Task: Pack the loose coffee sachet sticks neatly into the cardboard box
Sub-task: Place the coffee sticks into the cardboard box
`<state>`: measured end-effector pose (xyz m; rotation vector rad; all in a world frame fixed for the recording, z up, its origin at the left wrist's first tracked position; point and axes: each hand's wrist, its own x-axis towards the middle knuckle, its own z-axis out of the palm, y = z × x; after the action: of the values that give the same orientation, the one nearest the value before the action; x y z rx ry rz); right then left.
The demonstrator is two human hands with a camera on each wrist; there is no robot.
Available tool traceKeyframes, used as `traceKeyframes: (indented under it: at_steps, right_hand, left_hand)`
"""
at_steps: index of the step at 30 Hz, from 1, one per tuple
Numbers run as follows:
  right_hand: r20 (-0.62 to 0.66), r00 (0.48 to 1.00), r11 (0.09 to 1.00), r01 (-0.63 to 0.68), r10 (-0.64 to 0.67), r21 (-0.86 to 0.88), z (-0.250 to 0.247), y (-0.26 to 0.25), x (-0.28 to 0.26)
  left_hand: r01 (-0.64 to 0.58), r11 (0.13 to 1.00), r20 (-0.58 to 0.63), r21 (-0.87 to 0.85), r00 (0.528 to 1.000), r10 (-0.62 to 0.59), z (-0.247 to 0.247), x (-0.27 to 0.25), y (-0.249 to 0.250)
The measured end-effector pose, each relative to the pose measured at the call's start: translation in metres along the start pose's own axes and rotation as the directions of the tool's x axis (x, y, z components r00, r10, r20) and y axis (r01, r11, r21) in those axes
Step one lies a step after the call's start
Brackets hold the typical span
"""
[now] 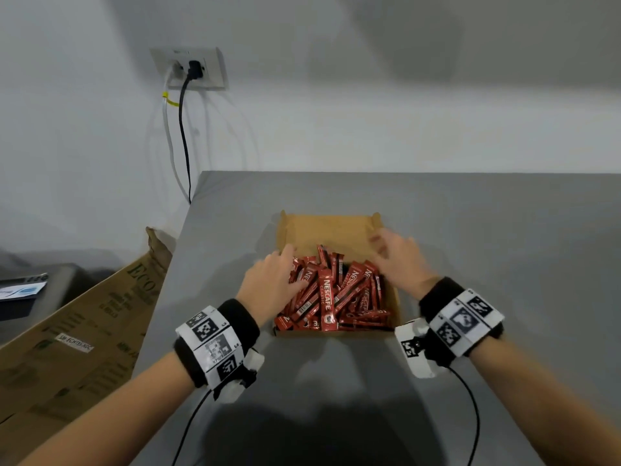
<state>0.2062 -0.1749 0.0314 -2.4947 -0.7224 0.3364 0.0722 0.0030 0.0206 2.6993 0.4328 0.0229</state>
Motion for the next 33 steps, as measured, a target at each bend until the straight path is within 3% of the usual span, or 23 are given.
traceKeyframes:
  at_steps: [3, 6, 10, 13, 16, 21, 23, 26, 29, 33]
  right_hand:
    - [-0.046, 0.997, 0.98, -0.074, 0.067, -0.185, -0.006, 0.031, -0.001]
    - [-0.023, 0.998, 0.927, -0.069, 0.065, -0.369, 0.005, 0.035, -0.013]
    - [-0.007, 0.998, 0.886, -0.052, 0.055, -0.461, 0.022, 0.032, -0.02]
    - [0.05, 0.994, 0.908, -0.07, 0.1, -0.414, 0.028, 0.031, -0.022]
    - [0.186, 0.977, 0.957, -0.045, 0.101, -0.286, 0.03, 0.036, -0.022]
    - [0.233, 0.972, 0.972, 0.057, -0.002, -0.229, 0.025, 0.044, -0.02]
    - [0.21, 0.977, 0.975, 0.032, 0.016, -0.22, 0.021, 0.045, -0.018]
    - [0.064, 0.997, 0.973, -0.017, 0.033, -0.232, 0.016, 0.045, -0.016]
    - [0.069, 0.997, 0.931, -0.01, 0.038, -0.365, 0.02, 0.042, -0.017]
    - [0.086, 0.992, 0.939, -0.055, 0.09, -0.339, 0.027, 0.042, -0.017]
  left_hand:
    - [-0.182, 0.979, -0.025, 0.087, 0.982, 0.185, -0.001, 0.006, 0.009]
    - [-0.405, 0.899, 0.156, 0.166, 0.911, 0.381, 0.006, 0.021, 0.027]
    - [-0.55, 0.821, 0.348, 0.152, 0.807, 0.477, 0.022, 0.044, 0.04]
    - [-0.606, 0.783, 0.438, 0.138, 0.746, 0.501, 0.032, 0.053, 0.043]
    - [-0.584, 0.806, 0.439, 0.098, 0.752, 0.492, 0.036, 0.054, 0.042]
    - [-0.599, 0.771, 0.443, 0.215, 0.763, 0.47, 0.034, 0.053, 0.034]
    - [-0.615, 0.755, 0.461, 0.23, 0.751, 0.472, 0.034, 0.053, 0.034]
    - [-0.64, 0.736, 0.479, 0.22, 0.728, 0.49, 0.036, 0.055, 0.033]
    - [-0.644, 0.746, 0.471, 0.172, 0.718, 0.511, 0.033, 0.056, 0.031]
    - [-0.638, 0.756, 0.47, 0.146, 0.717, 0.514, 0.031, 0.053, 0.027]
